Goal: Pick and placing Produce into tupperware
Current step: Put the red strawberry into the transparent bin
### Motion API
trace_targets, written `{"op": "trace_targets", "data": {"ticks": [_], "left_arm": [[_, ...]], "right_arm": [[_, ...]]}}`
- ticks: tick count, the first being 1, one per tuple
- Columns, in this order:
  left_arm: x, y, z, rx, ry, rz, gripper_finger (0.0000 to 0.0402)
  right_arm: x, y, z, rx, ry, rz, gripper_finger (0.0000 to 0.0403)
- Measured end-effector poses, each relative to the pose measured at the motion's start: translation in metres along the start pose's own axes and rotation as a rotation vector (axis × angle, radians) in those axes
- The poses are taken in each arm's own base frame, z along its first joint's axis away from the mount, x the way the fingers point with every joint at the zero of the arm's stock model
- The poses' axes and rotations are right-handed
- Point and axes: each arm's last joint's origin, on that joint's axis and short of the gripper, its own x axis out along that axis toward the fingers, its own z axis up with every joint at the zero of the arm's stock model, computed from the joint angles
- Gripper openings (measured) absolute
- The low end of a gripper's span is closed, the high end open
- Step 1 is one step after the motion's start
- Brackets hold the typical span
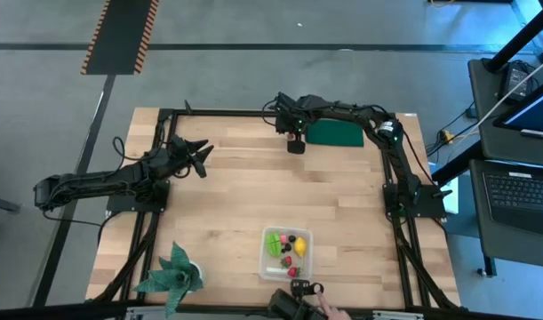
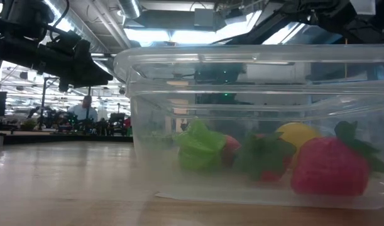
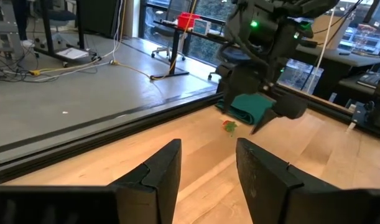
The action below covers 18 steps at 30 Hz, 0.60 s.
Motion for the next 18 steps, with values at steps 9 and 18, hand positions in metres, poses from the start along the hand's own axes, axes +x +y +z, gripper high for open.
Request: {"op": "trace_targets", "data": {"ticks": [9, 18], "left_arm": [[0.0, 0.0, -0.001, 0.003, 0.006, 0.001, 0.0153], [0.0, 0.0, -0.001, 0.009, 0.007, 0.002, 0.0143]], "right_arm": [[0.017, -0.003, 0.001, 0.001, 0.01, -0.027, 0.0382], [0.021, -0.003, 0.0, 0.003, 0.025, -0.014, 0.0333]]}}
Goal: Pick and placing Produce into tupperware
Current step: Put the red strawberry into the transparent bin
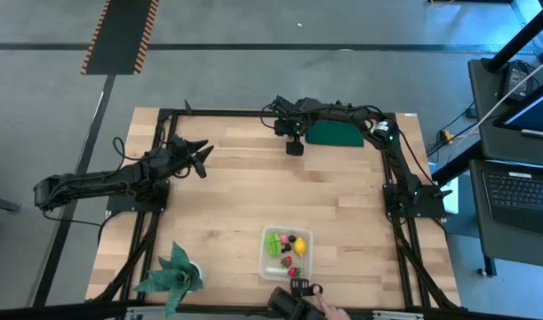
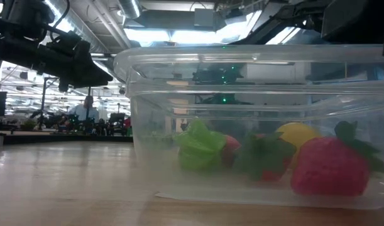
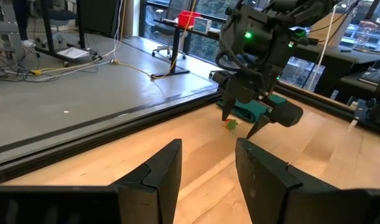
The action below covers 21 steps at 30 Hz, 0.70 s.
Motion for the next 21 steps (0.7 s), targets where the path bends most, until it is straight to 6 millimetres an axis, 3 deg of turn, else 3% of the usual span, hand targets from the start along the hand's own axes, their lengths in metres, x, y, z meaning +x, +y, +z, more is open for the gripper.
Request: {"op": "trace_targets", "data": {"ticks": [21], "left_arm": [[0.0, 0.0, 0.0, 0.001, 0.0, 0.0, 0.014]], "right_arm": [[0.0007, -0.0018, -0.0004, 0.004, -0.002, -0.006, 0.0205]]}}
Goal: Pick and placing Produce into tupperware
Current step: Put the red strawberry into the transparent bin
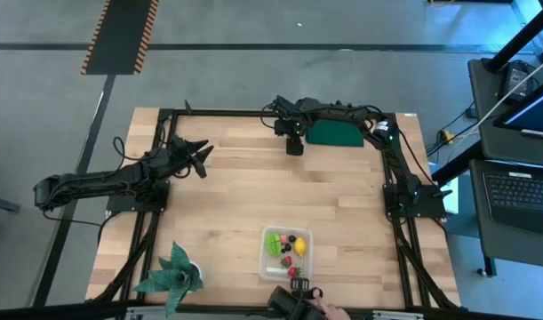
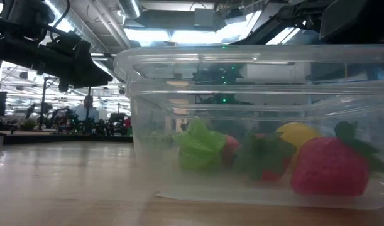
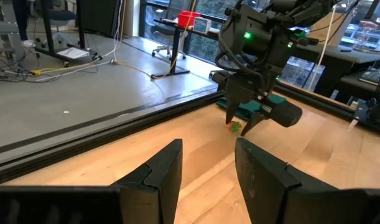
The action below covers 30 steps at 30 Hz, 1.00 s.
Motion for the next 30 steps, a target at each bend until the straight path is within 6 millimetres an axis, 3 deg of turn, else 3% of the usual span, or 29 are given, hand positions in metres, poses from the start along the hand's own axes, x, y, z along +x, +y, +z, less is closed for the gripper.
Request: {"op": "trace_targets", "data": {"ticks": [17, 30], "left_arm": [[0.0, 0.0, 0.0, 0.0, 0.0, 0.0, 0.014], [0.0, 0.0, 0.0, 0.0, 0.0, 0.0, 0.014]], "right_arm": [[0.0004, -0.0013, 0.0, 0.002, -0.001, -0.011, 0.0114], [0.0004, -0.0013, 0.0, 0.002, -0.001, -0.011, 0.0103]]}}
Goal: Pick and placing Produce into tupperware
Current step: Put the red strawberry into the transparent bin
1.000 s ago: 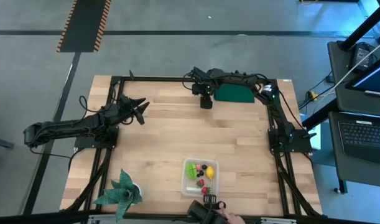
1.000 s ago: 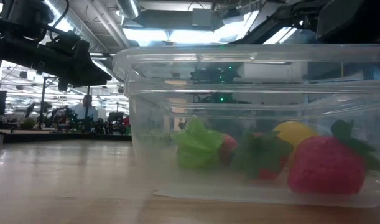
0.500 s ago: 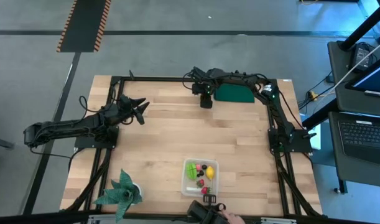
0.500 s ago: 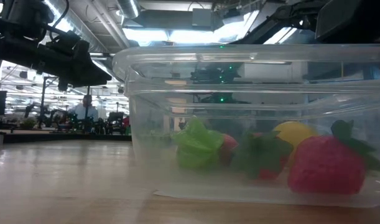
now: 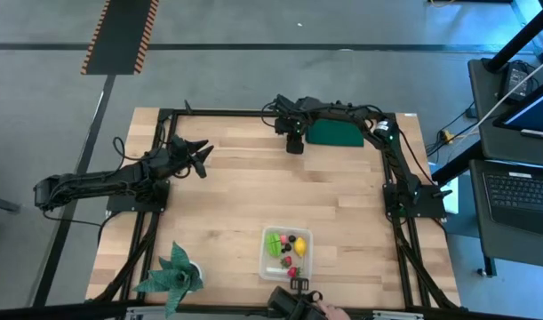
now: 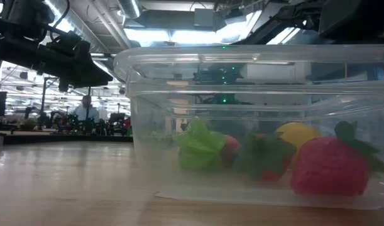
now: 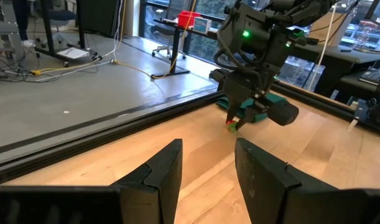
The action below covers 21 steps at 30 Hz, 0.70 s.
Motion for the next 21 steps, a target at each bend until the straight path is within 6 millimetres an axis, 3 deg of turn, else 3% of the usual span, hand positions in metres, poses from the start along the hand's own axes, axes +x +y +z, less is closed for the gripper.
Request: {"op": "trace_targets", "data": {"ticks": [21], "left_arm": [[0.0, 0.0, 0.0, 0.0, 0.0, 0.001, 0.014]], "right_arm": [[-0.0053, 0.0018, -0.0017, -0.001, 0.008, 0.02, 0.01]]}}
